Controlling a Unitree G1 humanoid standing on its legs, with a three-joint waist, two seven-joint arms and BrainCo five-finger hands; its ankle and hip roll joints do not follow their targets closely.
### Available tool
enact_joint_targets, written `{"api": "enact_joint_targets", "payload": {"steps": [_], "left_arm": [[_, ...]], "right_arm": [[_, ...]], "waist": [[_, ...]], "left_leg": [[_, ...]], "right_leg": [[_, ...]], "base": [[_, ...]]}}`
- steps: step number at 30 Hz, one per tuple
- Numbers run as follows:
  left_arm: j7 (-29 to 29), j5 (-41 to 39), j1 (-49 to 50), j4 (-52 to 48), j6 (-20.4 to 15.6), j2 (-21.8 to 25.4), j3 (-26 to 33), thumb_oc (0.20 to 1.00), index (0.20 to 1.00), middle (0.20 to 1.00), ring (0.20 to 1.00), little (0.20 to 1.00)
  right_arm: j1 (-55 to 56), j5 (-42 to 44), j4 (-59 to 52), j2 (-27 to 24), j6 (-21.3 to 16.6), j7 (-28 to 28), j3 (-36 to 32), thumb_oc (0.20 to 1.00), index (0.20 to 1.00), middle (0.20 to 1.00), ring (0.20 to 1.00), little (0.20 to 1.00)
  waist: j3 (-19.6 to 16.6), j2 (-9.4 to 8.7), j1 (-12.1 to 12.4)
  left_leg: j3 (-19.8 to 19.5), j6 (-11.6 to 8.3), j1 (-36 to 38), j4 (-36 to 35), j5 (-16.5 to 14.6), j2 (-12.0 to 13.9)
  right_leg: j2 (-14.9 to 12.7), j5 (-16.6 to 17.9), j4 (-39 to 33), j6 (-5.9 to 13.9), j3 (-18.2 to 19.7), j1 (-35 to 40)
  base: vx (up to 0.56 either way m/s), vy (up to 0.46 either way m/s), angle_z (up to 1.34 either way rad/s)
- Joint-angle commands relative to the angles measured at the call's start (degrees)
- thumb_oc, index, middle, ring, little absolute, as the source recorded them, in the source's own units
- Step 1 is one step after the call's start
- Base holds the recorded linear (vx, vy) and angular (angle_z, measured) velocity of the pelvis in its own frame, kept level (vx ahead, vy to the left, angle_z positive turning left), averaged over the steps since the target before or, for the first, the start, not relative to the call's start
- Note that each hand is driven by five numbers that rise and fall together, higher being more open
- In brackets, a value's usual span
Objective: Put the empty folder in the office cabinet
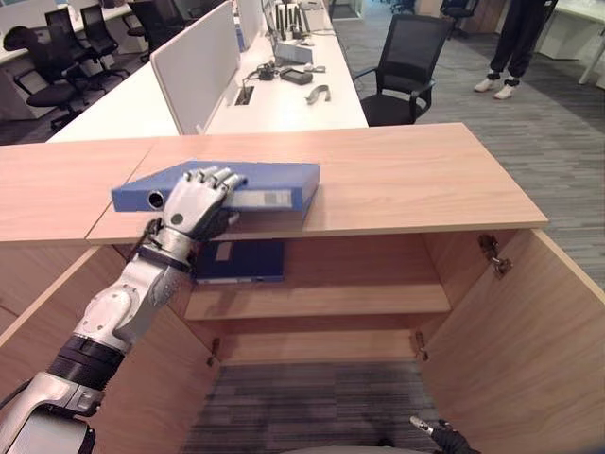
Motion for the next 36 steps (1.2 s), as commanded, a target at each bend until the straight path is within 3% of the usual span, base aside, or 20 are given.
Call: {"api": "enact_joint_targets", "payload": {"steps": [1, 12, 16, 21, 24, 28, 29, 31, 32, 36], "left_arm": [[5.11, -4.73, -11.08, -1.7, 0.85, 2.32, 5.73, 0.2, 0.2, 0.2, 0.2, 0.2], [6.54, -13.46, -9.74, -11.11, -2.66, -0.01, 13.89, 0.2, 0.2, 0.2, 0.2, 0.2], [2.22, -30.11, -5.16, -17.45, -7.64, -6.27, 17.65, 0.2, 0.2, 0.2, 0.2, 0.2], [-7.0, -50.25, -0.6, -19.65, -11.05, -9.24, 19.82, 0.2, 0.2, 0.2, 0.2, 0.2], [-13.32, -61.96, 2.89, -20.51, -11.06, -10.28, 21.52, 0.2, 0.2, 0.2, 0.2, 0.2], [-17.95, -70.36, 5.48, -20.14, -10.59, -9.77, 22.68, 0.2, 0.2, 0.2, 0.2, 0.2], [-22.85, -79.28, 8.35, -19.93, -9.59, -9.07, 24.01, 0.2, 0.2, 0.2, 0.2, 0.2], [-23.19, -79.67, 8.52, -19.84, -9.64, -8.99, 24.26, 0.2, 0.2, 0.2, 0.2, 0.2], [-27.02, -86.87, 11.38, -19.12, -8.54, -8.11, 26.33, 0.2, 0.2, 0.2, 0.2, 0.2], [-28.19, -91.67, 13.53, -16.82, -8.15, -7.19, 28.77, 0.2, 0.2, 0.2, 0.2, 0.2]], "right_arm": [[-4.85, -0.09, 2.68, 0.6, -0.62, 0.03, 0.7, 1.0, 1.0, 1.0, 1.0, 1.0], [-5.46, 0.68, 3.71, 1.76, -0.77, 0.78, 1.62, 1.0, 1.0, 1.0, 1.0, 1.0], [-5.87, 1.23, 3.1, 1.6, -0.47, 1.5, 1.37, 1.0, 1.0, 1.0, 1.0, 1.0], [-6.25, 1.88, 2.52, 0.76, 0.23, 2.86, 0.73, 1.0, 1.0, 1.0, 1.0, 1.0], [-6.34, 1.85, 2.15, 0.2, 0.77, 3.75, 0.54, 1.0, 1.0, 1.0, 1.0, 1.0], [-6.22, 1.82, 1.96, -0.13, 0.88, 4.54, 0.46, 1.0, 1.0, 1.0, 1.0, 1.0], [-6.38, 1.87, 2.06, -0.44, 1.12, 5.31, 0.08, 1.0, 1.0, 1.0, 1.0, 1.0], [-6.36, 1.88, 2.06, -0.45, 1.12, 5.33, 0.2, 1.0, 1.0, 1.0, 1.0, 1.0], [-6.1, 1.7, 2.18, -0.63, 1.38, 6.39, 0.01, 1.0, 1.0, 1.0, 1.0, 1.0], [-5.97, 1.52, 2.8, -0.82, 1.45, 6.89, 0.0, 1.0, 1.0, 1.0, 1.0, 1.0]], "waist": [[1.6, 0.08, 1.13], [1.24, 0.17, 2.04], [1.33, 0.18, 2.77], [1.45, 0.34, 3.48], [1.69, 0.51, 3.85], [1.75, 0.69, 4.05], [1.87, 0.82, 4.46], [1.84, 0.82, 4.36], [1.84, 0.91, 4.74], [1.89, 1.0, 5.14]], "left_leg": [[2.71, -1.62, 1.94, 0.76, -4.73, 1.02], [2.05, -1.78, 1.51, 0.76, -4.31, 1.04], [0.97, -1.68, 1.28, 0.76, -4.23, 1.02], [0.21, -1.52, 1.21, 0.76, -4.22, 1.1], [0.05, -1.51, 1.28, 0.76, -4.23, 1.16], [-0.1, -1.45, 1.36, 0.76, -4.22, 1.16], [-0.26, -1.4, 1.38, 0.76, -4.18, 1.17], [-0.24, -1.41, 1.4, 0.76, -4.19, 1.17], [-0.34, -1.37, 1.44, 0.76, -4.22, 1.11], [-0.51, -1.35, 1.31, 0.76, -4.11, 1.14]], "right_leg": [[-0.99, -4.95, 0.83, 3.97, -0.46, 2.12], [-0.87, -5.11, 0.71, 3.62, -0.74, 2.26], [-0.89, -5.3, 0.68, 3.33, -0.92, 2.57], [-0.7, -5.63, 0.84, 2.91, -1.15, 2.93], [-0.56, -5.77, 0.95, 2.7, -1.34, 3.1], [-0.4, -5.91, 1.0, 2.53, -1.44, 3.32], [-0.3, -6.01, 1.06, 2.41, -1.46, 3.43], [-0.29, -6.02, 1.06, 2.4, -1.45, 3.44], [-0.29, -6.01, 1.02, 2.37, -1.52, 3.6], [-0.17, -6.08, 1.08, 2.29, -1.65, 3.61]], "base": [[-0.01, -0.016, 0.05], [0.0, -0.01, 0.03], [0.01, -0.022, 0.07], [0.0, -0.01, 0.08], [-0.01, -0.002, 0.08], [0.0, 0.0, 0.0], [0.01, 0.004, 0.03], [0.0, 0.0, 0.0], [0.0, 0.0, 0.0], [0.0, 0.0, 0.0]]}}
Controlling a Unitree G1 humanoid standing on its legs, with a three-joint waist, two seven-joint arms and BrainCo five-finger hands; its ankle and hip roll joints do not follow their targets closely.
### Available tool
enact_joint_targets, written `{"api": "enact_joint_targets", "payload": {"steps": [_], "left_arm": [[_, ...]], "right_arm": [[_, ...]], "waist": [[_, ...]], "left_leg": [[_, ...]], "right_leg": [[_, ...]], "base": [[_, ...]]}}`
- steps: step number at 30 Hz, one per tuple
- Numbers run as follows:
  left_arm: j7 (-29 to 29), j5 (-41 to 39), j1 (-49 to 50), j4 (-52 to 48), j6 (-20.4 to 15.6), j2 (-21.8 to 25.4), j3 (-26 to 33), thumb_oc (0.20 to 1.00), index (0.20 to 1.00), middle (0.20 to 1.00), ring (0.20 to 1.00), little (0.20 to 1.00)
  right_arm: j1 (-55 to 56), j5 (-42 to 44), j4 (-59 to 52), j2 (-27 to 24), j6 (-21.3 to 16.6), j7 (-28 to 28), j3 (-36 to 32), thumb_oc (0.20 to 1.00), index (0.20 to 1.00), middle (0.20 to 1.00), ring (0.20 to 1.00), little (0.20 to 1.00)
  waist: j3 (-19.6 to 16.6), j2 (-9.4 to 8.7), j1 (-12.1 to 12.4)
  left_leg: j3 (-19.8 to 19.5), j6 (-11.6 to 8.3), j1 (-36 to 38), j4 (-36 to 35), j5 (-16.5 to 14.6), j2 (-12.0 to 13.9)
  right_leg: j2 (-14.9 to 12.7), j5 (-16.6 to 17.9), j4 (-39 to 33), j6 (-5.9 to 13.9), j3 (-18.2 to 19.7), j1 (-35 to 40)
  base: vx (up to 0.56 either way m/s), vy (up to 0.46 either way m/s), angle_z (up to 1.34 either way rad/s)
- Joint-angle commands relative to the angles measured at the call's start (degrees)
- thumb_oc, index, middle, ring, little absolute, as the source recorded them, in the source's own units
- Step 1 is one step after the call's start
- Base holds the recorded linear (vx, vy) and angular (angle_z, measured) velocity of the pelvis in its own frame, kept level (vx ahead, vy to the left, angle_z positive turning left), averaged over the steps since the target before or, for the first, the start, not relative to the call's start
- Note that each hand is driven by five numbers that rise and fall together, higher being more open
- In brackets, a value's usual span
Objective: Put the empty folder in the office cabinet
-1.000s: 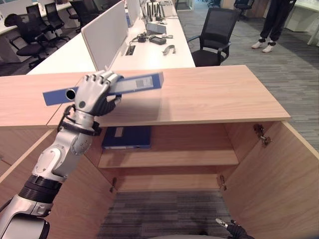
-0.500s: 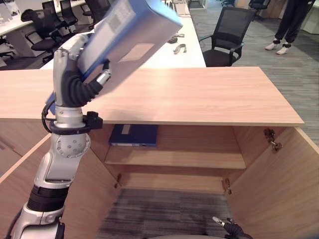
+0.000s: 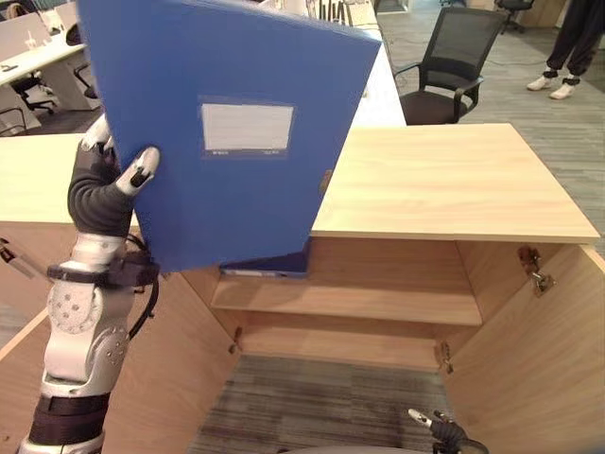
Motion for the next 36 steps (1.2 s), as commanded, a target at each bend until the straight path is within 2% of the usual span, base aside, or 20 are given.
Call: {"api": "enact_joint_targets", "payload": {"steps": [1, 11, 19, 23, 30, 32, 33, 36], "left_arm": [[-0.72, -6.44, -4.13, 0.19, -2.63, 3.47, 5.12, 0.2, 0.2, 0.2, 0.2, 0.2], [-1.31, -7.18, -1.65, 1.47, -1.64, 2.98, 5.75, 0.2, 0.2, 0.2, 0.2, 0.2], [-3.04, -2.03, 0.9, -0.15, 1.97, 0.4, -0.4, 0.2, 0.2, 0.2, 0.2, 0.2], [-3.87, 0.64, 2.04, -0.18, 2.95, -0.57, -2.27, 0.2, 0.2, 0.2, 0.2, 0.2], [-6.38, 2.95, 3.65, -0.34, 4.52, 0.35, -3.24, 0.2, 0.2, 0.2, 0.2, 0.2], [-6.6, 3.22, 3.92, -0.42, 4.75, 0.26, -3.36, 0.2, 0.2, 0.2, 0.2, 0.2], [-7.26, 3.83, 4.13, -0.56, 5.28, 0.44, -3.8, 0.2, 0.2, 0.2, 0.2, 0.2], [-8.03, 3.88, 4.23, -0.74, 5.55, 0.74, -3.78, 0.2, 0.2, 0.2, 0.2, 0.2]], "right_arm": [[-4.4, 1.43, 2.43, 0.76, -0.85, 1.02, 0.46, 1.0, 1.0, 1.0, 1.0, 1.0], [-3.97, 1.21, 2.67, 0.69, -0.63, 1.26, 0.22, 1.0, 1.0, 1.0, 1.0, 1.0], [-4.45, 2.53, -1.61, 0.99, -0.57, 2.3, 0.81, 1.0, 1.0, 1.0, 1.0, 1.0], [-4.17, 2.91, -10.38, 0.36, -1.19, 3.28, 2.71, 1.0, 1.0, 1.0, 1.0, 1.0], [-2.18, 5.38, -28.01, -1.48, -2.02, 6.05, 5.05, 1.0, 1.0, 1.0, 1.0, 1.0], [-1.85, 6.67, -30.79, -1.69, -1.82, 6.73, 5.39, 1.0, 1.0, 1.0, 1.0, 1.0], [-1.98, 10.32, -37.25, -1.88, -1.35, 8.84, 6.7, 1.0, 1.0, 1.0, 1.0, 1.0], [-2.38, 12.92, -41.56, -2.88, -0.68, 11.26, 8.15, 1.0, 1.0, 1.0, 1.0, 1.0]], "waist": [[1.23, -1.49, 0.42], [1.31, -1.78, 0.88], [1.76, -2.3, 0.83], [2.08, -2.71, 0.89], [2.09, -3.13, 0.56], [2.05, -3.16, 0.48], [2.2, -3.35, 0.42], [2.3, -3.38, 0.6]], "left_leg": [[2.57, -1.27, 1.54, 0.76, -4.18, 1.09], [2.08, -1.01, 1.44, 0.76, -4.19, 1.02], [2.33, -0.72, 1.47, 0.76, -4.46, 0.85], [2.48, -0.61, 1.47, 0.76, -4.51, 0.75], [3.2, -0.61, 1.82, 0.76, -4.65, 0.8], [3.33, -0.61, 1.92, 0.76, -4.67, 0.83], [3.82, -0.64, 2.04, 0.76, -4.66, 0.89], [4.3, -0.68, 2.16, 0.76, -4.61, 1.0]], "right_leg": [[-0.11, -5.49, 1.1, 2.33, 1.34, 1.87], [-0.17, -5.54, 1.36, 2.24, 1.19, 1.89], [-0.5, -5.4, 1.61, 2.34, 1.4, 1.52], [-0.58, -5.47, 1.92, 2.34, 1.79, 1.39], [-0.64, -5.28, 1.89, 2.41, 1.89, 1.26], [-0.66, -5.25, 1.8, 2.41, 2.0, 1.3], [-0.71, -4.96, 1.7, 2.46, 2.12, 1.15], [-0.8, -4.63, 1.65, 2.54, 2.11, 0.97]], "base": [[0.0, 0.0, 0.0], [0.0, 0.001, 0.0], [0.0, 0.0, 0.0], [0.0, 0.0, 0.0], [0.0, 0.001, -0.01], [-0.01, 0.007, -0.05], [-0.01, 0.003, -0.03], [-0.02, 0.003, -0.05]]}}
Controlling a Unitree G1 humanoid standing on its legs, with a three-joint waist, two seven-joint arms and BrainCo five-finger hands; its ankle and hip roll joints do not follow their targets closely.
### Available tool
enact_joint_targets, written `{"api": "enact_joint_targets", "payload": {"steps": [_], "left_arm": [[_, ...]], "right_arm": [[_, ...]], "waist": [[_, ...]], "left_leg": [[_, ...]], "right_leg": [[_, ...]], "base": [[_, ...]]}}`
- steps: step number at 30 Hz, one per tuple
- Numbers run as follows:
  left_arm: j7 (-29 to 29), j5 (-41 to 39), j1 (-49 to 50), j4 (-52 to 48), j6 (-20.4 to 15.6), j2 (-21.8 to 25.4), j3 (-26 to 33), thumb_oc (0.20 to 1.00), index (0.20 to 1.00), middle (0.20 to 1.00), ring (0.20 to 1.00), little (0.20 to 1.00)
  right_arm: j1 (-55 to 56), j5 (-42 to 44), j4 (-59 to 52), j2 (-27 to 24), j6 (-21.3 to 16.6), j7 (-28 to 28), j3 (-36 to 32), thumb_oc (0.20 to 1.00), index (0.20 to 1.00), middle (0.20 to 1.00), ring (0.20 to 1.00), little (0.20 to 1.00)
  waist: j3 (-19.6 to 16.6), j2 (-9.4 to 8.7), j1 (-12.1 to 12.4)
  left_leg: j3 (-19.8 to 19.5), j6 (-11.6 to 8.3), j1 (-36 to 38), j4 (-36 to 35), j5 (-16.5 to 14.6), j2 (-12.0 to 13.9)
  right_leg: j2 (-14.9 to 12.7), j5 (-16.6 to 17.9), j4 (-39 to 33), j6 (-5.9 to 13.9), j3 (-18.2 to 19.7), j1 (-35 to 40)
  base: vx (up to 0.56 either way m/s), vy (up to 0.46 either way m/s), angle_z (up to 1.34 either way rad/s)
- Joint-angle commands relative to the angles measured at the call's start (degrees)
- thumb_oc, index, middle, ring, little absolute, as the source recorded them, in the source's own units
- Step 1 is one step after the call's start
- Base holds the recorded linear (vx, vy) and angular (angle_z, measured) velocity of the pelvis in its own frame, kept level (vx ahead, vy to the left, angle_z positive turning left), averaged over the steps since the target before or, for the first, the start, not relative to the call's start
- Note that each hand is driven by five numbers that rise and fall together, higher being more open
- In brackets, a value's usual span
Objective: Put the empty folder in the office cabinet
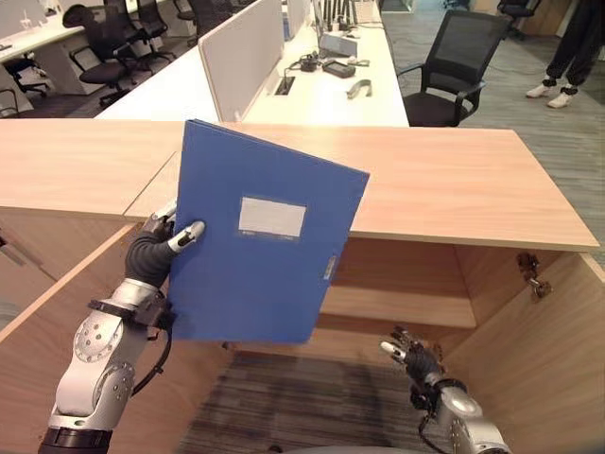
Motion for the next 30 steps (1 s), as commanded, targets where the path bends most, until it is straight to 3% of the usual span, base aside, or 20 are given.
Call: {"api": "enact_joint_targets", "payload": {"steps": [1, 8, 13, 20, 30], "left_arm": [[-1.56, 0.04, -3.17, -3.93, -2.35, 2.18, 1.34, 0.2, 0.2, 0.2, 0.2, 0.2], [-3.41, 1.15, -4.0, -3.9, -2.19, 1.35, 1.15, 0.2, 0.2, 0.2, 0.2, 0.2], [-3.48, 1.85, -5.24, -3.77, -2.18, 0.09, 0.62, 0.2, 0.2, 0.2, 0.2, 0.2], [-3.18, 2.94, -7.44, -3.74, -2.34, -1.89, -1.08, 0.2, 0.2, 0.2, 0.2, 0.2], [-0.82, 5.26, -10.72, -4.16, -2.19, -3.2, -6.36, 0.2, 0.2, 0.2, 0.2, 0.2]], "right_arm": [[-4.17, 5.67, -4.95, -1.6, -0.97, 4.67, 2.28, 1.0, 1.0, 1.0, 1.0, 1.0], [-4.63, 11.92, -18.41, -5.6, 1.47, 11.87, 5.37, 1.0, 1.0, 1.0, 1.0, 1.0], [-5.65, 14.97, -21.74, -5.92, 2.72, 13.66, 7.05, 1.0, 1.0, 1.0, 1.0, 1.0], [-8.23, 17.03, -26.74, -4.59, 3.47, 14.57, 10.01, 1.0, 1.0, 1.0, 1.0, 1.0], [-14.78, 19.43, -32.09, 0.29, 2.88, 11.71, 17.0, 1.0, 1.0, 1.0, 1.0, 1.0]], "waist": [[1.16, -0.78, 0.56], [1.08, -1.09, 0.33], [1.02, -1.1, 0.17], [0.72, -1.12, -0.06], [0.76, -1.18, -0.2]], "left_leg": [[3.57, -0.72, 2.06, 0.64, -4.58, 0.96], [3.82, -0.95, 1.87, 0.64, -4.27, 1.11], [3.6, -0.88, 1.71, 0.64, -4.15, 1.15], [3.3, -0.8, 1.56, 0.64, -4.14, 1.11], [3.21, -0.78, 1.36, 0.64, -4.09, 1.22]], "right_leg": [[-0.95, -4.53, 1.52, 2.68, 1.56, 1.25], [-0.98, -4.65, 1.29, 2.68, 1.53, 1.26], [-1.02, -4.67, 1.35, 2.6, 1.54, 1.17], [-0.88, -4.96, 1.27, 2.37, 2.09, 1.22], [-0.64, -5.09, 1.33, 2.03, 2.46, 0.98]], "base": [[-0.01, -0.002, -0.05], [0.0, 0.001, -0.03], [0.0, 0.0, 0.0], [0.0, 0.0, 0.0], [0.0, -0.001, 0.01]]}}
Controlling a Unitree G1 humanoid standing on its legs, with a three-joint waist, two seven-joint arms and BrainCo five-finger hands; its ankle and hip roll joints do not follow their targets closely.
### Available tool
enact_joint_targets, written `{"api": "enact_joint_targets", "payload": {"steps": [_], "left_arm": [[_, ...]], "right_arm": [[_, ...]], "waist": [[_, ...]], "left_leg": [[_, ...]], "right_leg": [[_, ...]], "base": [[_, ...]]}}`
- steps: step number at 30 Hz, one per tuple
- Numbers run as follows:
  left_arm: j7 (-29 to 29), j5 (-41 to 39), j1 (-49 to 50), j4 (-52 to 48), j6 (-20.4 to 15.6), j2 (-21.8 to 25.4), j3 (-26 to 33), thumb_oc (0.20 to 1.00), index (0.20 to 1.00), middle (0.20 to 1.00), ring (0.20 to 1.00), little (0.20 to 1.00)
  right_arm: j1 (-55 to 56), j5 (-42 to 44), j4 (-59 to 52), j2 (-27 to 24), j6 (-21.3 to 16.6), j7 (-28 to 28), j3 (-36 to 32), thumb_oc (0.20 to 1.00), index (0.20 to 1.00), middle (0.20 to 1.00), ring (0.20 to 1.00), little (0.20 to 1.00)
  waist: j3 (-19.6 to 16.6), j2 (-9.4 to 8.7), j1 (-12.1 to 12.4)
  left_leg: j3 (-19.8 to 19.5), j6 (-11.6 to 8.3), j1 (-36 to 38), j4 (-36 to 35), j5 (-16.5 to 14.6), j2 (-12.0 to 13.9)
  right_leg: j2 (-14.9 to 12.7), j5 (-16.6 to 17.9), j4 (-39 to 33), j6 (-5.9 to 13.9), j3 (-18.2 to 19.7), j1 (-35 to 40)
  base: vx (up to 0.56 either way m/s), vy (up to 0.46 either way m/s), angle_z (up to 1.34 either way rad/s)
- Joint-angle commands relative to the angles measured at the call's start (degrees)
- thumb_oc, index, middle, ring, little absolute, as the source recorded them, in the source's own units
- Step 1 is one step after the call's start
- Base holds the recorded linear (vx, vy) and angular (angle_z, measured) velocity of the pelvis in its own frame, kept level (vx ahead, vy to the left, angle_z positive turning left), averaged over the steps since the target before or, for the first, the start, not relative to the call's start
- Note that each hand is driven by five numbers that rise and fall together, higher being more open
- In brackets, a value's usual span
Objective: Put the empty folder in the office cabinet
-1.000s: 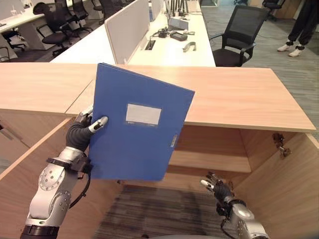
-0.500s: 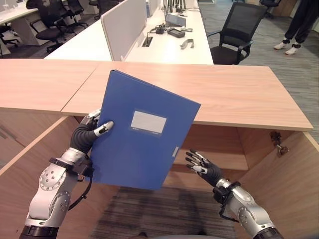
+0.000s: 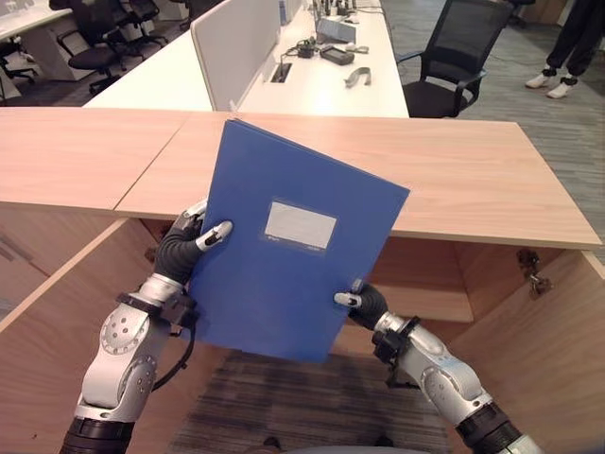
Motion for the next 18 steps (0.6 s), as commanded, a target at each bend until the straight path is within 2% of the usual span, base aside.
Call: {"api": "enact_joint_targets", "payload": {"steps": [1, 7, 8, 9, 18], "left_arm": [[0.7, 1.59, -6.71, -2.7, -3.11, 0.28, -3.14, 0.2, 0.2, 0.2, 0.2, 0.2], [0.8, 2.07, -7.09, -2.46, -2.64, -1.07, -5.98, 0.2, 0.2, 0.2, 0.2, 0.2], [0.83, 1.93, -6.94, -2.77, -2.54, -1.26, -6.05, 0.2, 0.2, 0.2, 0.2, 0.2], [0.85, 1.66, -6.86, -2.66, -2.48, -1.59, -6.21, 0.2, 0.2, 0.2, 0.2, 0.2], [1.02, 1.52, -6.26, -2.11, -2.54, -2.29, -5.46, 0.2, 0.2, 0.2, 0.2, 0.2]], "right_arm": [[-5.18, 2.47, -6.56, 3.81, -1.84, 0.56, 3.47, 1.0, 1.0, 1.0, 1.0, 1.0], [-6.12, 2.35, -6.0, 4.95, -2.31, -0.8, 4.06, 1.0, 1.0, 1.0, 1.0, 1.0], [-6.44, 2.33, -5.74, 5.19, -2.46, -1.15, 3.8, 0.351, 0.351, 0.351, 0.351, 0.351], [-6.47, 2.62, -5.43, 5.45, -2.56, -1.59, 3.66, 0.2, 0.2, 0.2, 0.2, 0.2], [-4.99, 3.31, -5.73, 5.23, -2.25, -1.27, 2.63, 0.2, 0.2, 0.2, 0.2, 0.2]], "waist": [[0.12, -1.04, -0.37], [0.1, -1.11, -0.34], [0.12, -1.11, -0.29], [0.11, -1.13, -0.25], [0.03, -0.99, -0.33]], "left_leg": [[2.88, -0.79, 2.04, 0.25, -4.03, 1.23], [2.92, -0.82, 1.98, 0.25, -4.11, 1.27], [2.95, -0.8, 1.97, 0.25, -4.11, 1.31], [3.04, -0.8, 1.94, 0.25, -4.08, 1.33], [2.84, -0.85, 1.87, 0.25, -3.98, 1.38]], "right_leg": [[-0.82, -5.07, 1.03, 2.09, 2.14, 1.82], [-0.89, -5.01, 0.86, 2.1, 2.11, 1.95], [-0.84, -4.98, 0.81, 2.11, 2.11, 1.9], [-0.84, -5.0, 0.78, 2.1, 2.03, 1.92], [-0.62, -5.29, 0.79, 1.95, 2.03, 2.18]], "base": [[0.0, 0.0, 0.0], [0.0, 0.0, 0.0], [0.0, 0.0, 0.0], [0.0, 0.0, 0.0], [0.0, 0.0, 0.0]]}}
